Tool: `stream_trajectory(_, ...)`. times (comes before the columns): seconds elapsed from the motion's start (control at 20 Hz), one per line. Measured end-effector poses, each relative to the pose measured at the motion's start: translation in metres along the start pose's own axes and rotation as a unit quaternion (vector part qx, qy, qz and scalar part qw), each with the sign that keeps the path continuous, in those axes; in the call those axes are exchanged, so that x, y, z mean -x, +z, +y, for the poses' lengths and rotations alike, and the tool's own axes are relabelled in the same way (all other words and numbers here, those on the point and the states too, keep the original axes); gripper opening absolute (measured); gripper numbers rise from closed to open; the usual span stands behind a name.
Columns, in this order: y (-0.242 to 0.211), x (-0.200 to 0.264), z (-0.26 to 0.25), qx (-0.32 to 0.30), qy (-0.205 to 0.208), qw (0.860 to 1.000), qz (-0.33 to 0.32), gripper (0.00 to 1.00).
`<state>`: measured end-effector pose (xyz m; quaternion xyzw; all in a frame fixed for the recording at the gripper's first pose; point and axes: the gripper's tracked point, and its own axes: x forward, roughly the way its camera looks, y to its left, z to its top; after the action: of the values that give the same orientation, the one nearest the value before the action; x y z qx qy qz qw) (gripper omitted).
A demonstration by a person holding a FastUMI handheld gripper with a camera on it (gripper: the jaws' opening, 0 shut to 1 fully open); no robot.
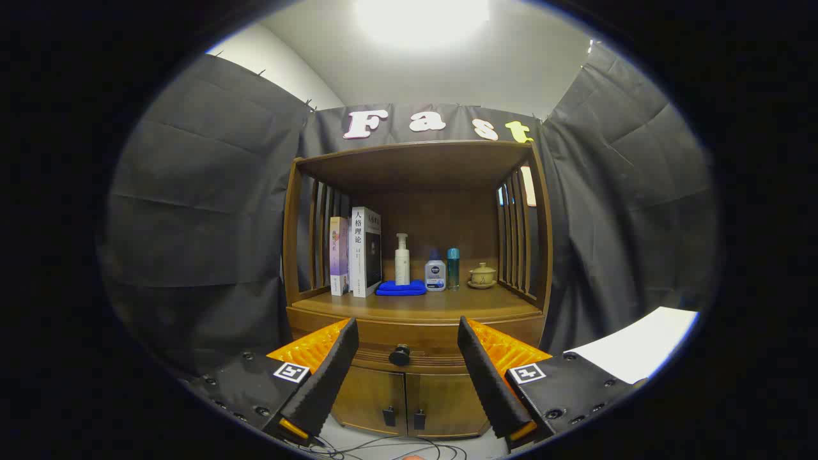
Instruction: Pull open the drawer, take out the items inside it, and place them on the countertop above the cabinet.
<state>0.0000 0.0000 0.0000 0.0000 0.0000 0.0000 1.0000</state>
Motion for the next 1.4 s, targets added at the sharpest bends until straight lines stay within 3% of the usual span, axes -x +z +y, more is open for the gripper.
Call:
stream_trajectory(1.1,-0.009,-0.004,0.006,-0.017,0.017,1.000,0.000,0.97)
stream_trajectory(1.4,-0.025,-0.061,0.015,-0.020,0.031,0.999,0.025,0.97)
